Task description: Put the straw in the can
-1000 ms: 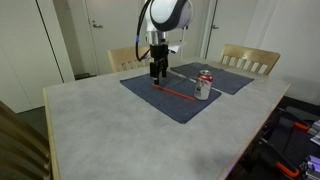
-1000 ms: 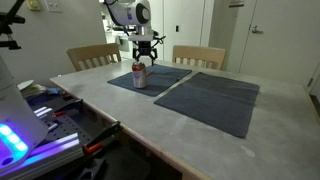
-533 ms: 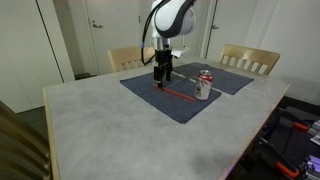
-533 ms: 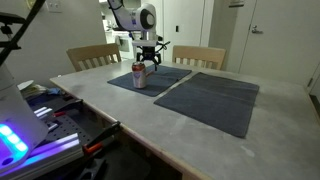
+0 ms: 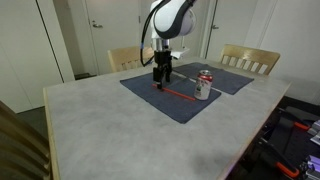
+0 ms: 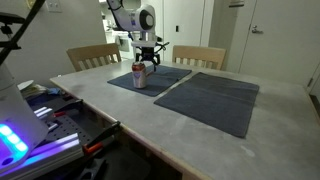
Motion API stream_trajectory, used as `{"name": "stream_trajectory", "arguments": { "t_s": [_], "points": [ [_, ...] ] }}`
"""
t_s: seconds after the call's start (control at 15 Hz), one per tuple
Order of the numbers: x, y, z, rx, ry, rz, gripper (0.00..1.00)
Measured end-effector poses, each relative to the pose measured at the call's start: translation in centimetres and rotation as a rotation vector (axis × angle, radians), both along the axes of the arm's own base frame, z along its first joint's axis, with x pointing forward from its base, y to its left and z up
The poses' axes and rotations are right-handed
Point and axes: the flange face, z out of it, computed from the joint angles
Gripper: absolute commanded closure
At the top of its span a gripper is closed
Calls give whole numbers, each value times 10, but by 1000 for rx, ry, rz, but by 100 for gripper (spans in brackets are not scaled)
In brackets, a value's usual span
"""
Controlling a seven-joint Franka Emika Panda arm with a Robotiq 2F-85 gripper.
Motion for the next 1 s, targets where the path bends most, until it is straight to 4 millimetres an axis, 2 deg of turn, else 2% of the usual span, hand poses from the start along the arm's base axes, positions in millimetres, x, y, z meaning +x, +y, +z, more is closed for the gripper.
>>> {"name": "stream_trajectory", "arguments": {
  "t_s": [0.4, 1.0],
  "points": [
    [-7, 19, -4, 0, 10, 30, 0],
    [-7, 18, -7, -2, 12, 28, 0]
  ]
}}
